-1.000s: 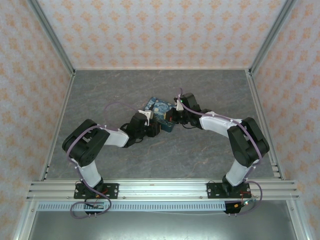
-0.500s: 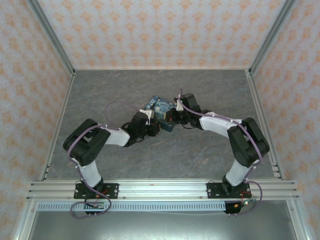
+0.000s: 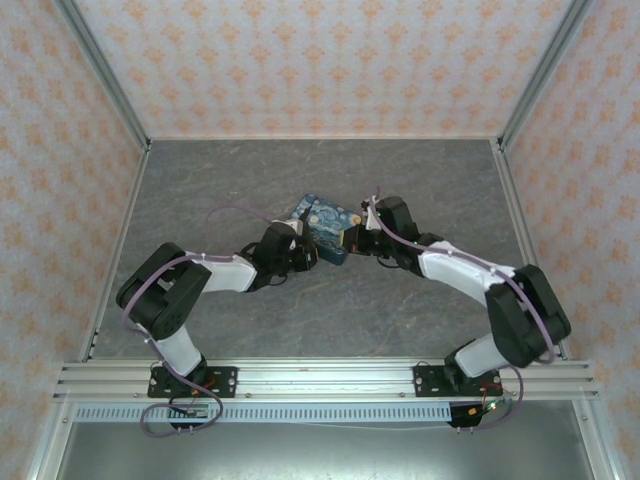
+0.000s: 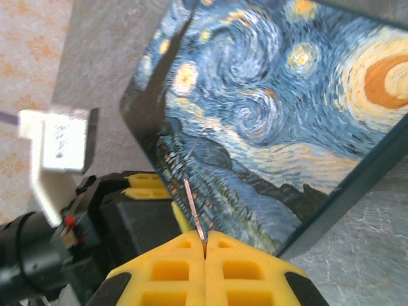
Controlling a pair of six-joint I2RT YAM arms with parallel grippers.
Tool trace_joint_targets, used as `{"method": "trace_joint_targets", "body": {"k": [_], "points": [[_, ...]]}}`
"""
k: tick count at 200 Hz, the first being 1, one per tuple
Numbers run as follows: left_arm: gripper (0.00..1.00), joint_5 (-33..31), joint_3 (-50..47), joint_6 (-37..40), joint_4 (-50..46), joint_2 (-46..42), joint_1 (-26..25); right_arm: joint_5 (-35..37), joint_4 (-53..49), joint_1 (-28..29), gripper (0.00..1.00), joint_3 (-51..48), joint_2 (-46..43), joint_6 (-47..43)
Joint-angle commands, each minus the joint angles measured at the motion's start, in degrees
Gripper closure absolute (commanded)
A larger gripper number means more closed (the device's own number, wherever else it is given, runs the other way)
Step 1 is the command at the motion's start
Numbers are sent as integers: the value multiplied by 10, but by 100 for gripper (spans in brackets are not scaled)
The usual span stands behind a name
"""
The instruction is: Unlock the padlock with the key
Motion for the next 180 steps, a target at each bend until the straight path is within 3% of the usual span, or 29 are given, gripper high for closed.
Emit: {"method": "trace_joint_targets", "body": {"k": [1, 68, 101, 180], "points": [[77, 9, 30, -57, -57, -30, -9, 8, 8, -1, 100, -35, -57, -62], [78, 30, 80, -166, -187, -80, -9, 18, 8, 57, 100, -133, -162, -146], [80, 56, 97, -222, -205, -91, -9, 45, 58, 97, 100, -164, -151, -154], [79, 79, 138, -284, -279, -121, -10, 42, 96, 103, 100, -144, -76, -184]]}}
